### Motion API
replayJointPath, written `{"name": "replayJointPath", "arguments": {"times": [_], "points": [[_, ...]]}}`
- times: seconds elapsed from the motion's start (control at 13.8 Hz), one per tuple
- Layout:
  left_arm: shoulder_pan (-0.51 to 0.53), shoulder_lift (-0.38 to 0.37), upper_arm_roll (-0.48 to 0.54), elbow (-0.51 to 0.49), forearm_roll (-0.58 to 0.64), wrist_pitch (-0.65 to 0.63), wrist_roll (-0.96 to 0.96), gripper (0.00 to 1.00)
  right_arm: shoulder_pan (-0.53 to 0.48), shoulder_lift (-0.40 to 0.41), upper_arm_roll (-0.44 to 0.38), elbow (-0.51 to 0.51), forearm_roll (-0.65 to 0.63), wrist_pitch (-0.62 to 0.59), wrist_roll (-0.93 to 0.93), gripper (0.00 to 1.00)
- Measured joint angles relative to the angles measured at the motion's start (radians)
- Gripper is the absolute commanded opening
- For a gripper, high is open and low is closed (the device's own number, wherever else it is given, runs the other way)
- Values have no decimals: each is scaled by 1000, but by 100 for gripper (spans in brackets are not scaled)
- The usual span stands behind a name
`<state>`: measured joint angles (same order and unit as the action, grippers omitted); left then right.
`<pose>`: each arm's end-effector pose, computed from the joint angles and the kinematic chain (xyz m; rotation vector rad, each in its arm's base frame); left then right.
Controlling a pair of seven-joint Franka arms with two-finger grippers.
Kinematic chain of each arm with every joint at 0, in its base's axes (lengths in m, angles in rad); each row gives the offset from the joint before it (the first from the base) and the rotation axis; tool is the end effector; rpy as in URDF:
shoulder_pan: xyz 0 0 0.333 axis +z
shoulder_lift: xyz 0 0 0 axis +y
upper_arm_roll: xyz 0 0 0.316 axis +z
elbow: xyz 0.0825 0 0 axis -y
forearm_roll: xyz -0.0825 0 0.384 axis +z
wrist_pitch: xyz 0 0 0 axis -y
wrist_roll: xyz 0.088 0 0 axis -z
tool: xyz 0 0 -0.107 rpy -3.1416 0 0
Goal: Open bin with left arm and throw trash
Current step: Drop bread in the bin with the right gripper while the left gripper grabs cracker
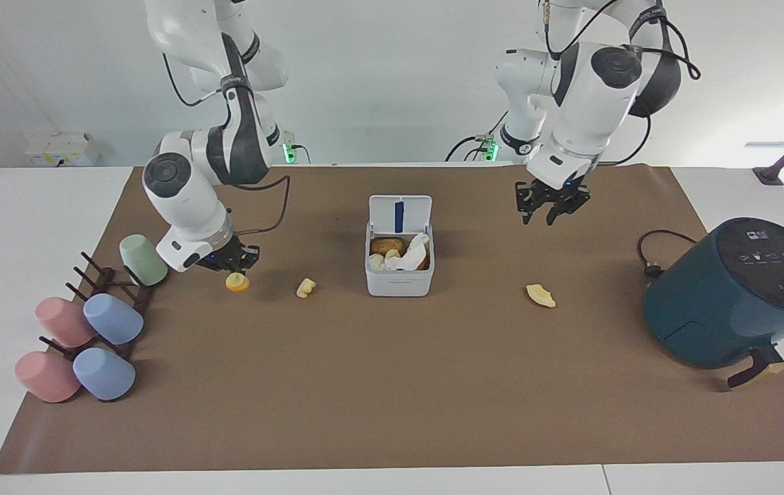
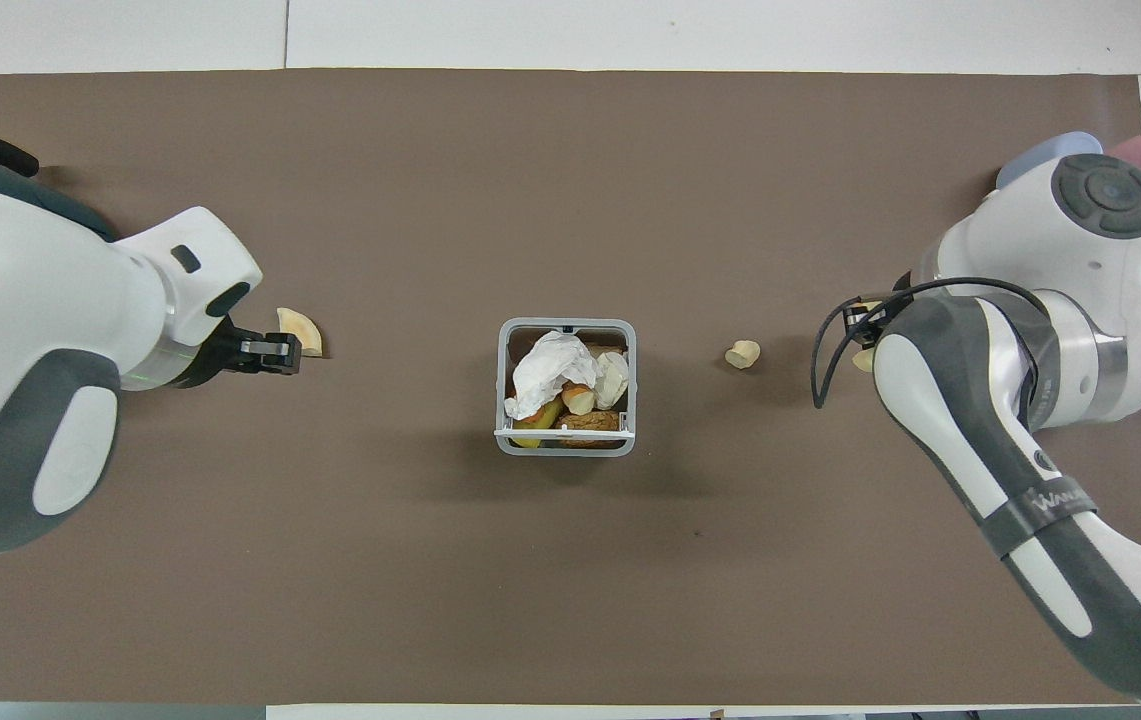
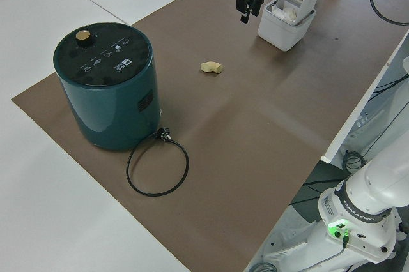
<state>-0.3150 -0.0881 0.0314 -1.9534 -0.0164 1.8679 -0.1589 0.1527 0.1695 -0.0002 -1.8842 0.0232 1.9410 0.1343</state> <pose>0.5125 -0.1502 0.5157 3.1174 -0.1873 -0.0024 0.5814 0.0910 0.4091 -3.1317 -0.0134 0.1796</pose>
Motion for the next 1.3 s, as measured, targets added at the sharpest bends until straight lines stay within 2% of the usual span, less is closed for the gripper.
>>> {"name": "replayJointPath", "arguments": {"times": [0.14,0.29,0.51,0.8,0.87,0.94,1.01,1.09,1.3], "points": [[66,-13,1,7,0,-17,51,100,126,0,7,120,6,-96,207,0],[117,-19,3,32,0,-50,104,100,233,10,9,175,52,-110,387,0],[158,-18,3,77,-1,-73,138,100,293,41,9,185,171,-25,564,0],[182,31,3,126,-3,-52,138,100,374,73,10,169,197,71,734,0],[183,60,3,135,-4,-29,138,100,397,72,10,156,197,105,771,12],[183,95,2,140,-5,2,138,100,417,70,10,138,197,137,794,44],[182,135,0,141,-6,46,137,100,427,68,10,120,197,161,804,88],[182,178,-2,140,-7,90,133,100,430,66,10,108,197,170,807,100],[171,272,-11,83,-8,265,81,100,429,59,6,101,197,178,807,100]]}}
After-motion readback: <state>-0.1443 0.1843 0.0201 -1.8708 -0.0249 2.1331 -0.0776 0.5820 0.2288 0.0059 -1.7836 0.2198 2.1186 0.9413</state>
